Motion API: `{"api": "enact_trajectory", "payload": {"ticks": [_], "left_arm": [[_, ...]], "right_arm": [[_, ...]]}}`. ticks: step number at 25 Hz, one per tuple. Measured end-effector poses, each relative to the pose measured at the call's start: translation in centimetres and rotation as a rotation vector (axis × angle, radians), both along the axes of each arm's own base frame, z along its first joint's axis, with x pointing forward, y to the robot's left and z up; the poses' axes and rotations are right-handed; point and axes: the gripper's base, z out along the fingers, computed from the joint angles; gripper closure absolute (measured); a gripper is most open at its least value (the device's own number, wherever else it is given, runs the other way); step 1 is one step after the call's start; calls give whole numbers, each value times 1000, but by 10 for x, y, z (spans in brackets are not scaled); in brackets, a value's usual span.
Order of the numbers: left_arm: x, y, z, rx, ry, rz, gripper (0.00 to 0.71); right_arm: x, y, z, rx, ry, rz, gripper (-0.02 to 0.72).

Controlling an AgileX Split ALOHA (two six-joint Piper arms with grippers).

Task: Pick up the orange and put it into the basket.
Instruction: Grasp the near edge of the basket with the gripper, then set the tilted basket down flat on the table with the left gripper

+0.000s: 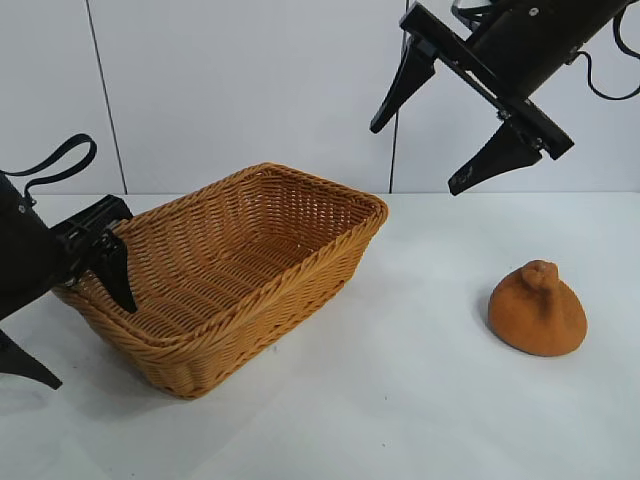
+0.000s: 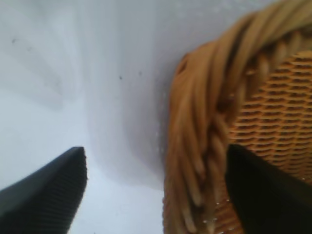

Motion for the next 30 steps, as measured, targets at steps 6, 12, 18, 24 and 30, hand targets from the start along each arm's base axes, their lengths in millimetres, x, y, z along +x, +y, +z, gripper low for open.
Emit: {"api": "enact_trajectory", "payload": {"ticks": [6, 12, 18, 24, 30], "left_arm": [[1, -1, 1, -3, -13, 3, 626], [17, -10, 19, -1, -23, -142, 626], [52, -12, 53, 30, -89, -371, 626], [78, -22, 51, 56, -29, -620, 626], [97, -28, 57, 66, -51, -761, 626]], "right_arm": [[0, 0, 0, 0, 0, 0, 93], [0, 0, 0, 0, 0, 0, 93], [0, 0, 0, 0, 3, 2, 93], [-2, 0, 0, 1, 22, 15, 93], [-3, 0, 0, 1, 24, 17, 93]]}}
